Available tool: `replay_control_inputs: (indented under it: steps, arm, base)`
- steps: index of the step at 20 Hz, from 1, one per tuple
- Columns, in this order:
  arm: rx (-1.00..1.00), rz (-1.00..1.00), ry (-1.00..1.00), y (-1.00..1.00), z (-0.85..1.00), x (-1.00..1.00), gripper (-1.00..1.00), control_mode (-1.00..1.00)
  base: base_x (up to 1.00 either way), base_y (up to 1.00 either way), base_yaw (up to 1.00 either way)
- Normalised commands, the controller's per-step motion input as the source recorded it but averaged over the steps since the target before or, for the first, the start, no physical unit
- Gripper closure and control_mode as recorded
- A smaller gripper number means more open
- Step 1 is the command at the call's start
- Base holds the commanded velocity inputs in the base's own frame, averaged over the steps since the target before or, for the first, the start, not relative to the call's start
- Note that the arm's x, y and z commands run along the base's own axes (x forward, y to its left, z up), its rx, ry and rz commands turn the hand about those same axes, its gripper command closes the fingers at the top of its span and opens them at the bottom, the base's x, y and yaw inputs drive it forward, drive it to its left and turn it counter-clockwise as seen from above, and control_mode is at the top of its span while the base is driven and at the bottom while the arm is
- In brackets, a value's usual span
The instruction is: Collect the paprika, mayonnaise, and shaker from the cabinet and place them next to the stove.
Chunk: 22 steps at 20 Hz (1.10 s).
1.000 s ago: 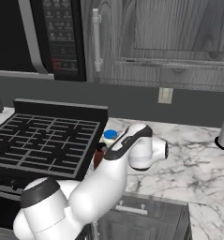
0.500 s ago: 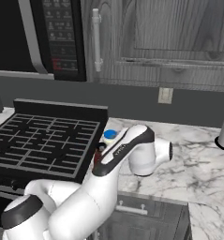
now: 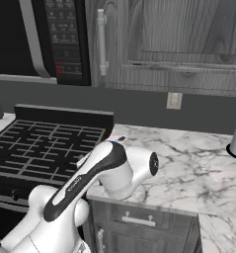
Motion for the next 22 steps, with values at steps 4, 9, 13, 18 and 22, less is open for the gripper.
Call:
replay_control_inputs:
  steps: [4,9,13,18,22]
  arm:
    - [-0.08,-0.14,0.0,0.83,0.21,-0.57,-1.0,-1.0]
    - [-0.1,-0.15,0.0,0.94,0.04,-0.51,-1.0,-1.0]
    - [-0.08,-0.09,0.0,0.71,0.0,-0.32,-1.0,-1.0]
    - [-0.04,-0.01,0.01,0.51,-0.04,-0.13,-1.0,-1.0]
    - [0.0,0.0,0.0,0.0,0.0,0.0,-1.0,1.0]
  base:
    - [0.0,0.0,0.0]
    - [0.0,0.0,0.0]
    - [0.0,0.0,0.0]
    - [0.0,0.0,0.0]
    - [-0.7,0.32,0.0]
